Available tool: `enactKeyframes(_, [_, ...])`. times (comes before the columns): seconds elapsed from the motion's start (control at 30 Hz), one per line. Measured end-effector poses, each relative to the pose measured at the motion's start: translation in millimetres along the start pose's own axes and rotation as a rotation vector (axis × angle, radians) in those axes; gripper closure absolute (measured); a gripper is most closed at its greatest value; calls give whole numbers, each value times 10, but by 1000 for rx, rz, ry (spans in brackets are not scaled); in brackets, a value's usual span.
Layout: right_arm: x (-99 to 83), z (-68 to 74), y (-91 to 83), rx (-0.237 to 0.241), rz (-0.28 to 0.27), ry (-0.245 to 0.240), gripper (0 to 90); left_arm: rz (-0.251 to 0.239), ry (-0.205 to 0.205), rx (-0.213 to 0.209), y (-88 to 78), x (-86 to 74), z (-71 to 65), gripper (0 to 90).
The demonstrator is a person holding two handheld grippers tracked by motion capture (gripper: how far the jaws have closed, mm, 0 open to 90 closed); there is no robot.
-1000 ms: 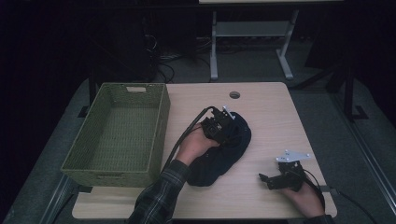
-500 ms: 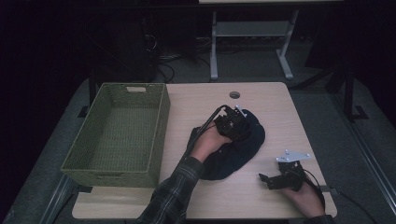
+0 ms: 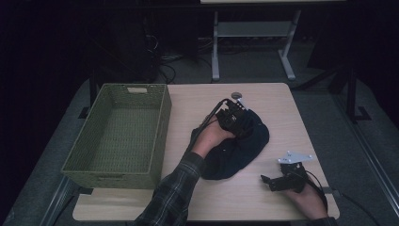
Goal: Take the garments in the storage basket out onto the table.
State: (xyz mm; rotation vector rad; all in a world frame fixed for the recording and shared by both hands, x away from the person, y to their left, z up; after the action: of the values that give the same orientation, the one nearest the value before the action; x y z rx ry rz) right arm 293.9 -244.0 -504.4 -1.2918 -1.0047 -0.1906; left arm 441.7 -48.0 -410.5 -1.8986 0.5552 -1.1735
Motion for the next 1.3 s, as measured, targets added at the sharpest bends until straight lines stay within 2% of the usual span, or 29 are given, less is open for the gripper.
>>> enactKeyframes(0.1, [0,3,-2,1,3,4,20,-6,19,22,-158,-9,-7,406])
enactKeyframes(0.2, [0,0,-2,0,4,1,20,-50,23,40,-354,-20,-28,387])
enactKeyframes(0.3, [1,-1,2,0,2,0,20,-68,23,58,-538,-54,-45,395])
enactKeyframes(0.37, [1,-1,2,0,2,0,20,-60,26,68,-636,-100,-54,439])
enactKeyframes(0.43, [1,-2,1,-1,3,-2,20,-52,19,73,-715,-168,-62,536])
enactKeyframes(0.57, [1,-2,2,-1,2,-1,20,-40,12,82,-811,-335,-88,640])
enactKeyframes(0.73, [1,-2,2,-1,2,-1,20,-10,-12,77,-802,-580,-117,794])
enactKeyframes(0.87, [2,-2,3,0,2,-1,20,14,-14,68,-702,-767,-174,891])
enactKeyframes(1.1, [1,-1,2,0,3,0,20,38,-11,61,-520,-1069,-252,898])
enactKeyframes(1.3, [1,-3,3,-1,2,-2,20,44,-32,80,-409,-1306,-219,893])
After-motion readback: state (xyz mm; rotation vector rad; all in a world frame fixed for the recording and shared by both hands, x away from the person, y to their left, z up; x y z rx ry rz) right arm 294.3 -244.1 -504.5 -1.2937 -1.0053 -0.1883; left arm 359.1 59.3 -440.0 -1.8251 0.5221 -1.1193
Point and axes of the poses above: each handheld gripper's, and its own axes: y roughly forward along the jaws, x roughly out of its top, z roughly to its left, the point moved 3 cm from there along y, roughly forward along the jaws, and after that the axes turned 8 degrees about -x, right-handed, at the moved point
